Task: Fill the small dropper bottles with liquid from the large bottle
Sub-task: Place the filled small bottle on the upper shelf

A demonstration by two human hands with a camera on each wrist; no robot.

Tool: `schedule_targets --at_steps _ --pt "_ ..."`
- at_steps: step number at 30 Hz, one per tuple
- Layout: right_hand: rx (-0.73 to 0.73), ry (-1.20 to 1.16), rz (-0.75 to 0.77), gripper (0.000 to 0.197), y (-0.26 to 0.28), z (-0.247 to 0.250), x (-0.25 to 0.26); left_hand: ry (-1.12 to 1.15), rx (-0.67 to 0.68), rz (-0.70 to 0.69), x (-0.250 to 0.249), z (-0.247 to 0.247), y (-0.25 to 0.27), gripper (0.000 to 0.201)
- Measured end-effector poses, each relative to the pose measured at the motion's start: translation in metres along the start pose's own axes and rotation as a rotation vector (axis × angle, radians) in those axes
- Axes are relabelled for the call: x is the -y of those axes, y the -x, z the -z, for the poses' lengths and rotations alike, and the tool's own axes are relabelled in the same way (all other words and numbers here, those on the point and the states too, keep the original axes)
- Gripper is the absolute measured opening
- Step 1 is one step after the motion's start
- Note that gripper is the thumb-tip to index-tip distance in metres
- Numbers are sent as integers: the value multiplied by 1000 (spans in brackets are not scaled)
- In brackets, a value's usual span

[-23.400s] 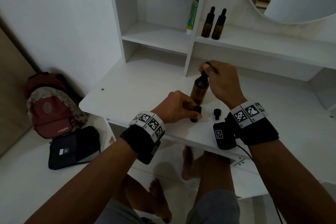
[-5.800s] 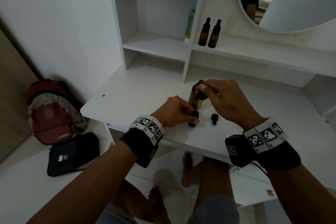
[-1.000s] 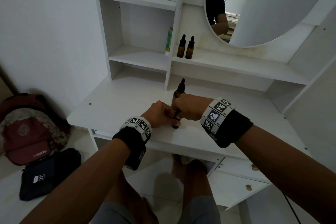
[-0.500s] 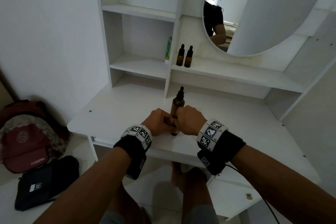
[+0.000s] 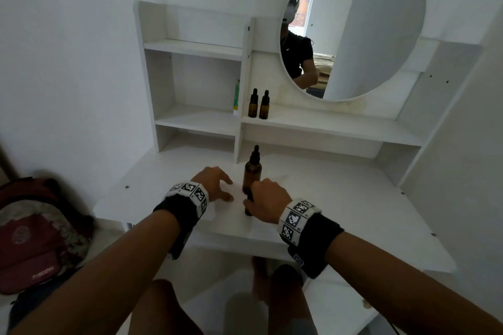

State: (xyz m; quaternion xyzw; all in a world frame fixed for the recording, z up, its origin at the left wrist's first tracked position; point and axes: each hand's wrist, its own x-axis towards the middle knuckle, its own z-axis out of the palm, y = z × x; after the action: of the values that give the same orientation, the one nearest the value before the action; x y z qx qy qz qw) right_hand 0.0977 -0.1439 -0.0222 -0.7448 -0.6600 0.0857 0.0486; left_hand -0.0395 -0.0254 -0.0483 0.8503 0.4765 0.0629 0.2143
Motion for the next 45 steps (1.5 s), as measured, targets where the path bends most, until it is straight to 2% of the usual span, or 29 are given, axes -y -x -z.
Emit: schedule_targets --at_steps 3,5,10,16,22,26,29,34,39,45 --pt "10 -143 -5 27 -5 4 -8 -71 66 53 8 -4 -8 74" --pt "-27 -238 4 25 -10 25 -15 -91 103 71 11 -3 -12 74" --pt "-227 -379 8 18 -36 105 -35 -151 186 79 11 5 -22 71" --pt "-427 -320 -106 27 -102 149 -57 -181 216 62 16 7 -30 70" --pt "-419 -193 -185 27 -144 145 -69 -165 231 55 21 4 -33 73" --pt "-374 -191 -208 36 -155 137 -74 -161 232 55 25 1 -35 75" --pt "-319 -152 -234 37 -157 126 -77 -172 235 51 27 0 -36 75" --pt "-328 -225 -250 45 -163 119 -81 -161 229 58 29 -2 -38 76" --pt "-332 -257 -254 43 -162 118 -79 -174 238 51 28 -2 -37 76" --pt "-331 -272 -260 63 -139 116 -74 -163 224 49 26 0 -32 74"
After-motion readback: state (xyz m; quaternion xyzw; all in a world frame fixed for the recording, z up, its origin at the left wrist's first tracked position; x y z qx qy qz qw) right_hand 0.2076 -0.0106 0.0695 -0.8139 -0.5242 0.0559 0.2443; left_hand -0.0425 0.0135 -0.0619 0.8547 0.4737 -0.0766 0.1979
